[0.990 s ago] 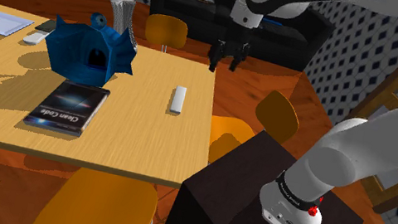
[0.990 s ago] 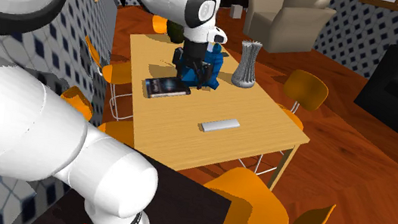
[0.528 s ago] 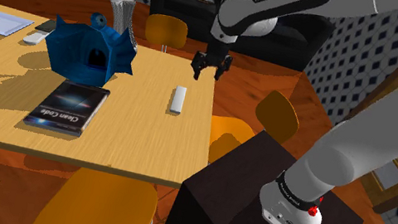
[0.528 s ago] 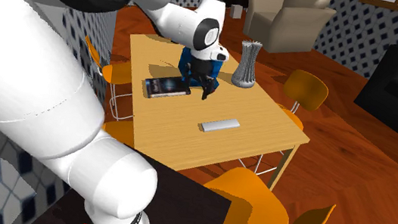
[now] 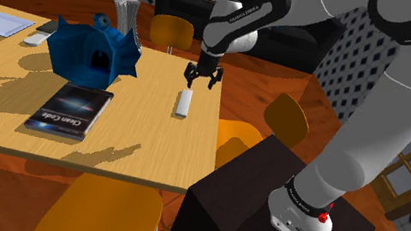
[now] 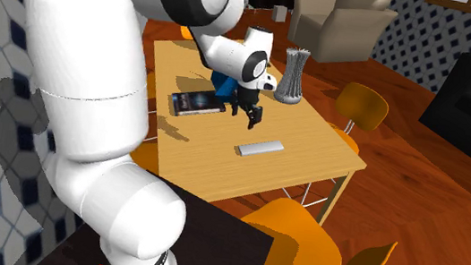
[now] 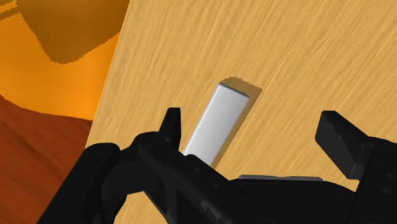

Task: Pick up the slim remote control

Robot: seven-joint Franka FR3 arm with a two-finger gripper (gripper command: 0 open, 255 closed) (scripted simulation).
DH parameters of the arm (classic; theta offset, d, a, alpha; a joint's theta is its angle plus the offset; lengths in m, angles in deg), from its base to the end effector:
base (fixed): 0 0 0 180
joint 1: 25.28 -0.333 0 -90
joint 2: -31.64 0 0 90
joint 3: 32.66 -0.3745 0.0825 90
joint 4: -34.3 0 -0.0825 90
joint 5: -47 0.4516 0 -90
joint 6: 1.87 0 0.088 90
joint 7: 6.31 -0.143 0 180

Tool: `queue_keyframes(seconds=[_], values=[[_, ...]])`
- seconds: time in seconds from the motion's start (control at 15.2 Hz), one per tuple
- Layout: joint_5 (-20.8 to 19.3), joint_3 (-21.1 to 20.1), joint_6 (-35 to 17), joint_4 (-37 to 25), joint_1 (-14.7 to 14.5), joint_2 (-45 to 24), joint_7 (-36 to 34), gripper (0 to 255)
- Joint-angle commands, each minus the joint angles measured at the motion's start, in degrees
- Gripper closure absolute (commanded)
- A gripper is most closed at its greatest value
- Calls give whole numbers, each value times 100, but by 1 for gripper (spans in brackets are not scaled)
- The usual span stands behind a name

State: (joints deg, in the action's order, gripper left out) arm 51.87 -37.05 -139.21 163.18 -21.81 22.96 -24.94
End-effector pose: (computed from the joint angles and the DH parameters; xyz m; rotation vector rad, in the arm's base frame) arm 0.5911 0.0124 0.2702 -3.0209 0.5694 0.0237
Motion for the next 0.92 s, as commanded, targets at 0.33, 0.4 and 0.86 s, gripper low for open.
queue_keyframes(seconds=[0.33,0.4,0.86], values=[[-192,202,-510,-1012,-48,-1501,-572,0],[-206,237,-557,-1182,-56,-1717,-640,0],[-214,477,-699,-2568,-73,-3238,-1058,0]])
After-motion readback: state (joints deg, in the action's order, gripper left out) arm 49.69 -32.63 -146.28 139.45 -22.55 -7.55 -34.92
